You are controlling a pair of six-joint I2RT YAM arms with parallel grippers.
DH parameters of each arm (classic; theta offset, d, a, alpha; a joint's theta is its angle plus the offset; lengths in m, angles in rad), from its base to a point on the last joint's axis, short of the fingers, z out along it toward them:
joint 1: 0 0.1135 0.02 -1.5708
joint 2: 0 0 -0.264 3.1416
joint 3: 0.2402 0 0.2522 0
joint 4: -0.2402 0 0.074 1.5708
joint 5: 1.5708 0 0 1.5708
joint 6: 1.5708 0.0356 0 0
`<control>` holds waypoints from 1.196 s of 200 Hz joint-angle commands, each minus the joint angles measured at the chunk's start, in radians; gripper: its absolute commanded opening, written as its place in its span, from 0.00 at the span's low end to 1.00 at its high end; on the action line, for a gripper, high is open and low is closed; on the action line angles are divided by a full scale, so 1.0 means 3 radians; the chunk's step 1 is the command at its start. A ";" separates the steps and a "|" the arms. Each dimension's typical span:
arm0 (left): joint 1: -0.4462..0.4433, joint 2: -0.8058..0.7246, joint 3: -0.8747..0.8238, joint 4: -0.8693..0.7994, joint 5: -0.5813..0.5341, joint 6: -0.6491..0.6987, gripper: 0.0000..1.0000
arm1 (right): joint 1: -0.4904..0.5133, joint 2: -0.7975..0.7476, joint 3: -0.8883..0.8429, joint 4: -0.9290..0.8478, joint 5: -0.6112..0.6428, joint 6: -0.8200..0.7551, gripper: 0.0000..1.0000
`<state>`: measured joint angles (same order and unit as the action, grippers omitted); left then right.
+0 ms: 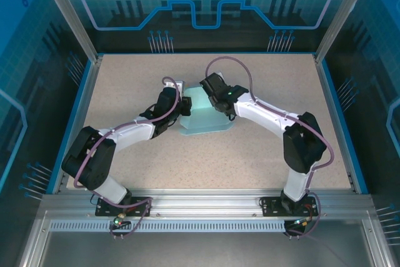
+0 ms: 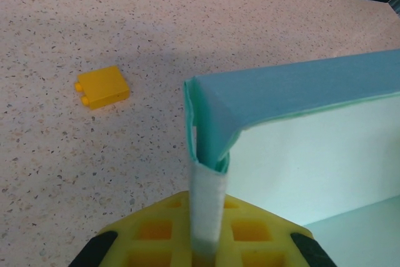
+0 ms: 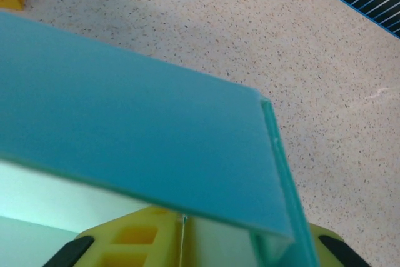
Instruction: Fold the paper box
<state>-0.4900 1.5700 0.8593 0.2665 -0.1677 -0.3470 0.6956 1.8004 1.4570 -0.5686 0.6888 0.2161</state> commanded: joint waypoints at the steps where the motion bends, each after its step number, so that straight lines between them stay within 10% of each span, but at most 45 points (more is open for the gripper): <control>1: 0.0008 -0.0037 -0.0001 -0.0085 0.0011 0.0093 0.07 | -0.0056 -0.0210 -0.0043 -0.0014 -0.0049 -0.0065 0.29; 152: 0.0007 -0.0018 0.0025 -0.0096 0.0014 0.0124 0.07 | -0.0305 -0.0638 -0.0368 0.0340 -0.1489 0.0088 0.52; 239: 0.0002 -0.0013 0.0019 -0.0081 0.0007 0.0124 0.07 | -0.0610 -0.0836 -0.0761 0.0701 -0.2366 0.0098 0.35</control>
<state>-0.4900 1.5700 0.8593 0.2401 -0.1665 -0.3309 0.5236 1.5639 1.2446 -0.4015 0.0586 0.2348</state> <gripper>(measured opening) 0.110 0.371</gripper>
